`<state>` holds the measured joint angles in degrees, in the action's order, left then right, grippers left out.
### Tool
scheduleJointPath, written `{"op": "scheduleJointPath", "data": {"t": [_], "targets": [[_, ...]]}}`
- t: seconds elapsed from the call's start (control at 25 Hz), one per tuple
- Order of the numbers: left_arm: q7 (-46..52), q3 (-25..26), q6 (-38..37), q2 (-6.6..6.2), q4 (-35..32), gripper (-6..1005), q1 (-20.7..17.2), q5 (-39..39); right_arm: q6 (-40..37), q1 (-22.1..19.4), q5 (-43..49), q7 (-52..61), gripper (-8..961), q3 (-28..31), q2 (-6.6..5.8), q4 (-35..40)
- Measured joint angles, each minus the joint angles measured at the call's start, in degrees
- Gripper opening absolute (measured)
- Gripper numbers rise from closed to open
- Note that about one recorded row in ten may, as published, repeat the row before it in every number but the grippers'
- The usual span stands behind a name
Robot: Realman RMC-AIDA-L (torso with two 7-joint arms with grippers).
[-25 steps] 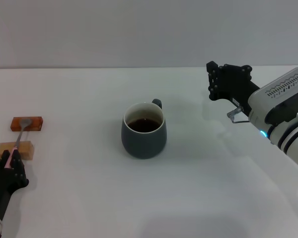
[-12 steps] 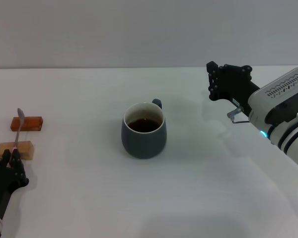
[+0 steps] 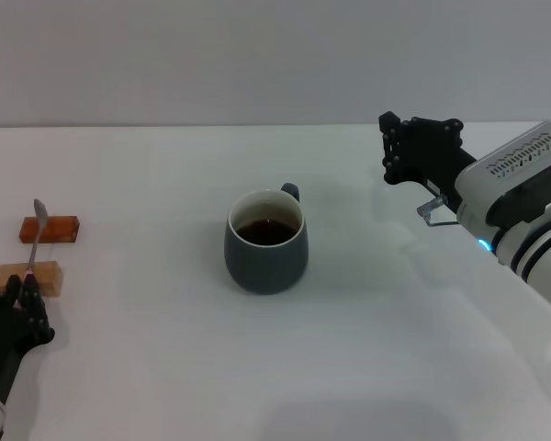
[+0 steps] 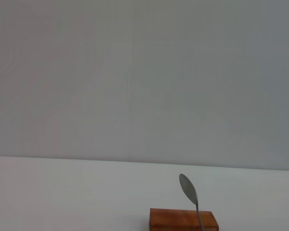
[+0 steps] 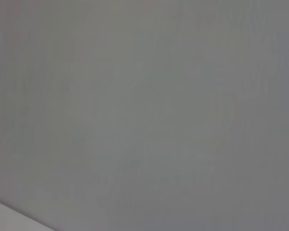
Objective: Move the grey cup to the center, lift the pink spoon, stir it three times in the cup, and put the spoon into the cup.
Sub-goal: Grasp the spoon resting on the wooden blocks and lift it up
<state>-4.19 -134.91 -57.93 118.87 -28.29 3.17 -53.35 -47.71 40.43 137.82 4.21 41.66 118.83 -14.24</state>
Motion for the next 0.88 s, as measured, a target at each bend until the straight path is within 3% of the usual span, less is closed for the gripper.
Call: {"op": "scheduleJointPath", "data": {"t": [0.88], "targets": [[1.1,-0.5,-0.1,-0.31,0.0,136,0.1,0.5,0.5,0.5,0.0,0.0,-1,-0.1,0.02,0.0]]}}
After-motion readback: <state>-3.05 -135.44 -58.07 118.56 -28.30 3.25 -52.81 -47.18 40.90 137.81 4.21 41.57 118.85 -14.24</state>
